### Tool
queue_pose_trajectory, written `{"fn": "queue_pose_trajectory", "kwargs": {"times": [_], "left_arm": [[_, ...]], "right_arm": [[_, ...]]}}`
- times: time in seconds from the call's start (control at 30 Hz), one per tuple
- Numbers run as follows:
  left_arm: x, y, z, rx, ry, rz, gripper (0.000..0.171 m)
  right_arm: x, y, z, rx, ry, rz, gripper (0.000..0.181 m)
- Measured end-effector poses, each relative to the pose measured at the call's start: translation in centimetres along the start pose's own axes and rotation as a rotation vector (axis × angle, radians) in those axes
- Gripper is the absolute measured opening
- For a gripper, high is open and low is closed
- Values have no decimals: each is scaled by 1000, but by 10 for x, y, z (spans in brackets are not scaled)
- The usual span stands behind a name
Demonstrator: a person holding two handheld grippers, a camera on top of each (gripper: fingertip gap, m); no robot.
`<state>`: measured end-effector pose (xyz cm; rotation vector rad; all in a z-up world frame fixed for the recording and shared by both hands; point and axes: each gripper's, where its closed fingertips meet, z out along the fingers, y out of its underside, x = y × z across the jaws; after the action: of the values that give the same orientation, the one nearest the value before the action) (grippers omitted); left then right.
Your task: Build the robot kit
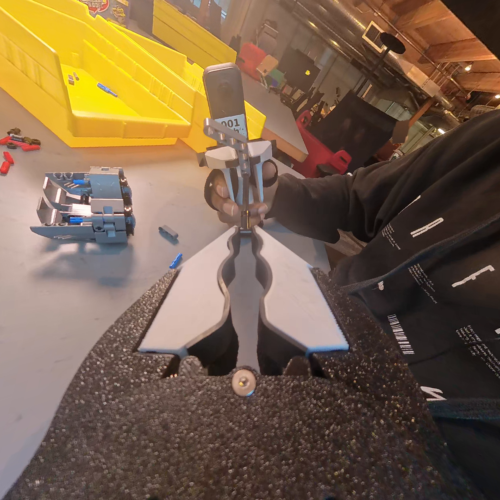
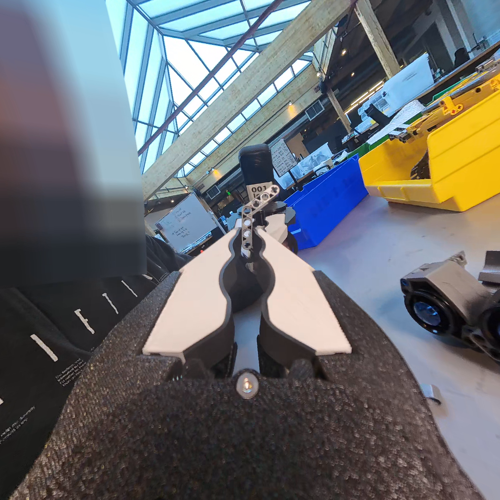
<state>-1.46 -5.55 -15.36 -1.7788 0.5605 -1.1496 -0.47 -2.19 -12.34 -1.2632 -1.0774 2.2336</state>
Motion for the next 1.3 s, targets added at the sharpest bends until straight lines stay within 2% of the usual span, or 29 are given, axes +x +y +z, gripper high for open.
{"fn": "queue_pose_trajectory", "kwargs": {"times": [0.4, 0.6, 0.83, 1.3], "left_arm": [[-7, -5, -1, 40, -62, 9, 6], [-7, -16, -1, 138, -63, -35, 6], [-2, -35, 4, 298, -41, -112, 6], [-3, -36, 3, 326, -30, -164, 5]], "right_arm": [[9, -1, 0, 23, 72, 6, 5], [10, -13, 2, 159, 74, 64, 6], [3, -39, 4, 411, 42, 148, 5], [4, -39, 7, 387, 91, 97, 5]]}}
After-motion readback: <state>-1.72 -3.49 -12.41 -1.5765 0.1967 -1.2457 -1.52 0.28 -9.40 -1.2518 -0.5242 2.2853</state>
